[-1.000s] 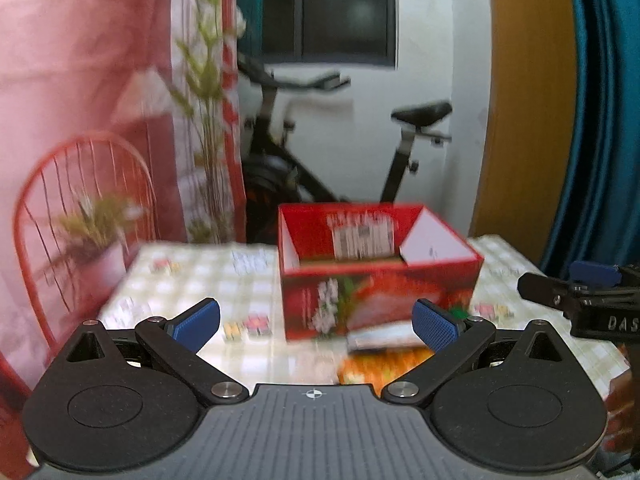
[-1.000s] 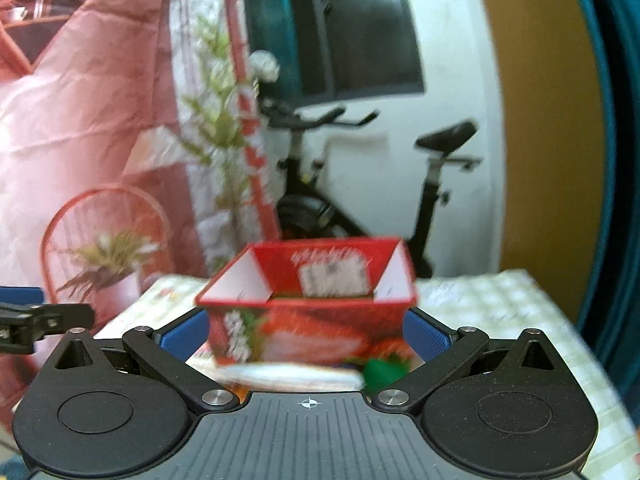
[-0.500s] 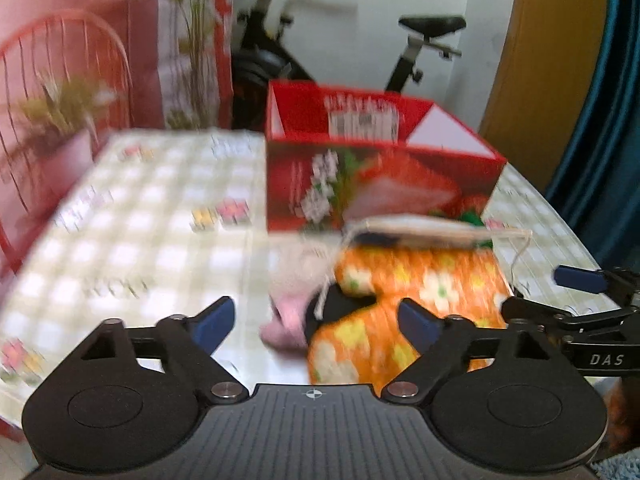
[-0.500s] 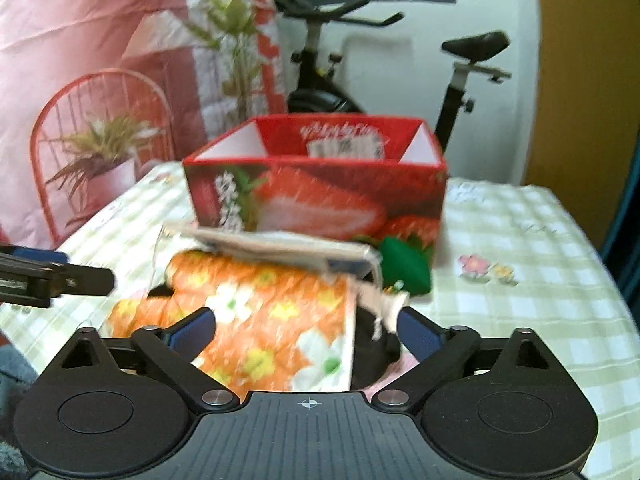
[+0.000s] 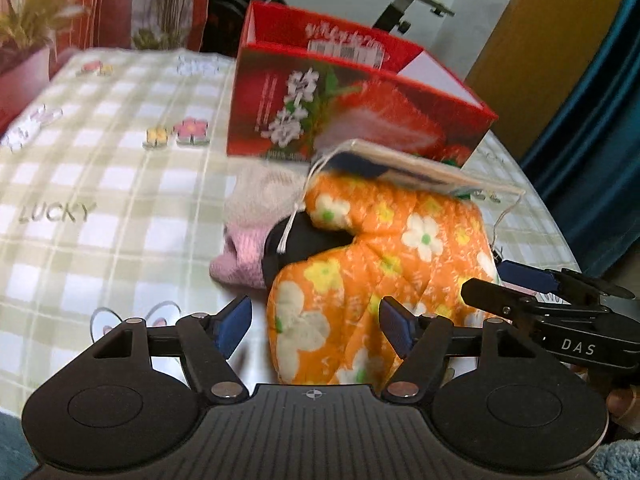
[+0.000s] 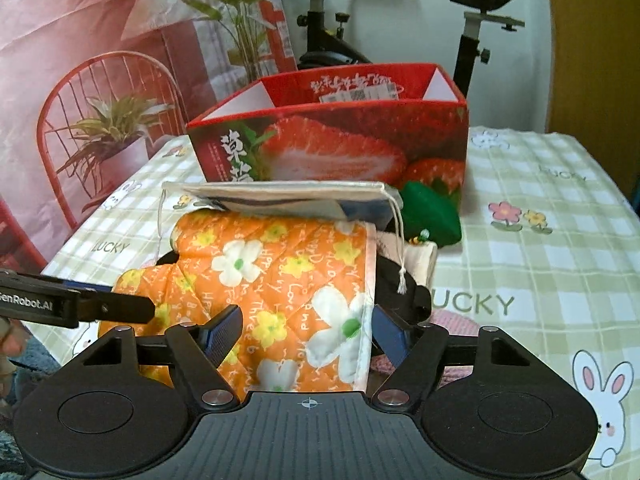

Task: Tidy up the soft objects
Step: 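Move both grippers down to the orange floral cloth on the pile, then close the left gripper on the orange floral cloth while the right gripper also grips it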

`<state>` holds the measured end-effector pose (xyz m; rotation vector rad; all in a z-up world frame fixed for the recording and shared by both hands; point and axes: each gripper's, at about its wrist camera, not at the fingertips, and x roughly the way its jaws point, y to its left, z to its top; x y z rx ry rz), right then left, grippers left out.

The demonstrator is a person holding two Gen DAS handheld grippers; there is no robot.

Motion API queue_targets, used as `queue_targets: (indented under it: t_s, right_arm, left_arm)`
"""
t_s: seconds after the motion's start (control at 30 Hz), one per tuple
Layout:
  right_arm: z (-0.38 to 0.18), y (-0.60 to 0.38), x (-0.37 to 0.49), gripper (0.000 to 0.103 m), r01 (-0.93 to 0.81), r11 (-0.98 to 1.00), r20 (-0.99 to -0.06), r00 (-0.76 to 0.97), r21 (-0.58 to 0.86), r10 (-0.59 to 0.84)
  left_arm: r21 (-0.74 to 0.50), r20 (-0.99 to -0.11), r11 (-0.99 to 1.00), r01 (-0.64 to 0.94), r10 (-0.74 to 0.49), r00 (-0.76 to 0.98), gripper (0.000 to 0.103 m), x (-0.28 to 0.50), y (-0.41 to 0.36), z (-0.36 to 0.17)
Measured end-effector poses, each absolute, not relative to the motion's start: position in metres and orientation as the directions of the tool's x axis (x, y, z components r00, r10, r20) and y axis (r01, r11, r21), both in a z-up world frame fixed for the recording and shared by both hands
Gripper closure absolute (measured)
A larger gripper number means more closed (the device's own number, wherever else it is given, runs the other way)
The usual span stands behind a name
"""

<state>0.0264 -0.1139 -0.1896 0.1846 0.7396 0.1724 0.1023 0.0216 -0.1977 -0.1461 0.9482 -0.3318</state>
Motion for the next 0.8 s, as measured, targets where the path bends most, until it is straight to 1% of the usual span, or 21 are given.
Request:
queue_targets:
  t_s: [0.07, 0.1, 0.13, 0.2, 0.27, 0.3, 0.33, 0.4, 0.43, 0.47, 0.53, 0.6, 0.67, 0.8]
  right_arm:
    - [-0.192, -0.115, 0.028, 0.033, -0.087, 0.968, -0.658, 0.719, 0.236, 0.225]
    - [-0.193, -0.115, 0.029, 0.033, -0.084, 0.967, -0.661, 0.715, 0.239, 0.226]
    - [-0.194, -0.115, 0.03, 0.033, -0.083, 0.967, -0.663, 0.713, 0.241, 0.227]
    - [-0.195, -0.116, 0.031, 0.033, -0.081, 0.966, -0.666, 0.71, 0.244, 0.228]
    - [-0.197, -0.116, 0.032, 0.033, -0.083, 0.966, -0.669, 0.707, 0.246, 0.231]
    - [-0.197, -0.115, 0.032, 0.036, -0.086, 0.965, -0.669, 0.705, 0.249, 0.235]
    - [-0.196, -0.115, 0.031, 0.039, -0.09, 0.964, -0.668, 0.704, 0.25, 0.239]
    - [-0.193, -0.112, 0.029, 0.053, -0.108, 0.963, -0.662, 0.707, 0.247, 0.249]
    - [-0.191, -0.111, 0.028, 0.057, -0.122, 0.961, -0.657, 0.707, 0.25, 0.26]
    - [-0.19, -0.11, 0.027, 0.066, -0.143, 0.955, -0.651, 0.704, 0.259, 0.282]
    - [-0.186, -0.106, 0.024, 0.072, -0.176, 0.951, -0.644, 0.703, 0.254, 0.302]
    - [-0.183, -0.102, 0.022, 0.085, -0.206, 0.947, -0.633, 0.706, 0.245, 0.317]
    - [-0.178, -0.1, 0.019, 0.092, -0.225, 0.945, -0.62, 0.715, 0.235, 0.325]
    - [-0.167, -0.1, 0.011, 0.094, -0.264, 0.937, -0.572, 0.742, 0.23, 0.349]
  left_arm:
    - [-0.296, -0.772, 0.932, 0.208, -0.362, 0.523, 0.031, 0.105, 0.023, -0.202]
    - [-0.309, -0.77, 0.928, 0.208, -0.373, 0.518, 0.034, 0.106, 0.024, -0.203]
    - [-0.318, -0.768, 0.924, 0.211, -0.381, 0.515, 0.039, 0.107, 0.024, -0.205]
    - [-0.323, -0.766, 0.921, 0.219, -0.39, 0.511, 0.044, 0.109, 0.023, -0.207]
    - [-0.322, -0.761, 0.92, 0.223, -0.392, 0.517, 0.051, 0.109, 0.023, -0.207]
    - [-0.324, -0.757, 0.919, 0.225, -0.395, 0.521, 0.058, 0.109, 0.023, -0.207]
    - [-0.326, -0.753, 0.918, 0.225, -0.396, 0.525, 0.063, 0.109, 0.023, -0.206]
    - [-0.327, -0.746, 0.92, 0.219, -0.393, 0.537, 0.069, 0.106, 0.025, -0.203]
    - [-0.329, -0.743, 0.92, 0.213, -0.391, 0.543, 0.073, 0.107, 0.026, -0.202]
    - [-0.335, -0.738, 0.919, 0.209, -0.394, 0.547, 0.074, 0.105, 0.027, -0.2]
    - [-0.34, -0.731, 0.918, 0.206, -0.396, 0.556, 0.077, 0.103, 0.029, -0.198]
    - [-0.347, -0.721, 0.914, 0.21, -0.403, 0.564, 0.079, 0.099, 0.03, -0.195]
    - [-0.351, -0.71, 0.911, 0.216, -0.409, 0.572, 0.082, 0.098, 0.031, -0.193]
    - [-0.335, -0.683, 0.914, 0.23, -0.403, 0.609, 0.085, 0.092, 0.033, -0.183]
